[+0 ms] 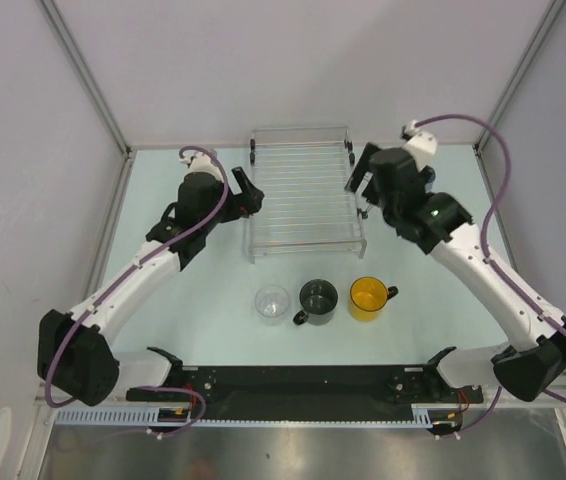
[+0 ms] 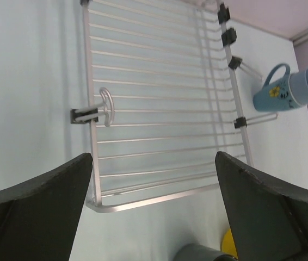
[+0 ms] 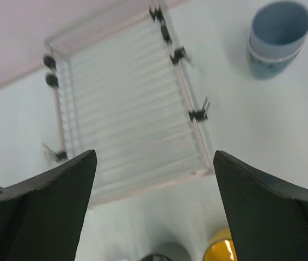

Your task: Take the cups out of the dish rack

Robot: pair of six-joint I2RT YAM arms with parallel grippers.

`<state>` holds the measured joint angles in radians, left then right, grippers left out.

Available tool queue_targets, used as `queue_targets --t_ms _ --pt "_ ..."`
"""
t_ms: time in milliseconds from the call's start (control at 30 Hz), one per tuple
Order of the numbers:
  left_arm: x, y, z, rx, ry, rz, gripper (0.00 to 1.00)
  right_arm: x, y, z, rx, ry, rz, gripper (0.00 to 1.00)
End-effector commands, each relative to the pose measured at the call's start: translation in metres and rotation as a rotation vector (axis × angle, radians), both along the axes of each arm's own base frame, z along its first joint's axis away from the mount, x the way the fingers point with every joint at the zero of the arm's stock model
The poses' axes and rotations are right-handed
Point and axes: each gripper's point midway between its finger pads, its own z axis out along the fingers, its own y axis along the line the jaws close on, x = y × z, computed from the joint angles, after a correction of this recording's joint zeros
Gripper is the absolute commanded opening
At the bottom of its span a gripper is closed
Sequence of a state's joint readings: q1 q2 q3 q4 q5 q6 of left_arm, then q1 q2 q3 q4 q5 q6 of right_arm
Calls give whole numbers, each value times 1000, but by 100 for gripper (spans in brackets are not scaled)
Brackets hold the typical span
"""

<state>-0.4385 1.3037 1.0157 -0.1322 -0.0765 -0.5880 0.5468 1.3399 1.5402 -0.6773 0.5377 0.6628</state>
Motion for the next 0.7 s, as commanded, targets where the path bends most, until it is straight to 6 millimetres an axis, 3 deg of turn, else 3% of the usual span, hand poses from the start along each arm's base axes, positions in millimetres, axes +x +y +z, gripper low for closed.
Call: queue_targets --t_ms 0,67,100,167,200,267,300,333,667 --pt "-7 30 13 111 -31 97 100 -21 14 -27 -170 -31 -43 95" --pt "-12 34 10 149 -14 116 100 -31 20 -35 -216 -24 -38 96" --pt "-18 42 8 183 -3 144 100 -43 34 -43 -233 -23 -3 96" --pt "-29 45 4 221 4 143 100 -55 36 -43 -243 -56 -7 96" --pt "-34 50 11 230 -17 163 100 -61 40 -46 -240 -65 5 96" --pt "-47 48 6 257 -19 146 100 -76 50 -63 -234 -62 51 96" --pt "-51 53 7 275 -30 170 100 -82 48 -58 -206 -78 64 96" --pt "-58 50 11 281 -47 165 100 -91 53 -71 -206 -70 89 96" --pt "-84 53 -7 346 11 158 100 -112 57 -64 -217 -104 141 96"
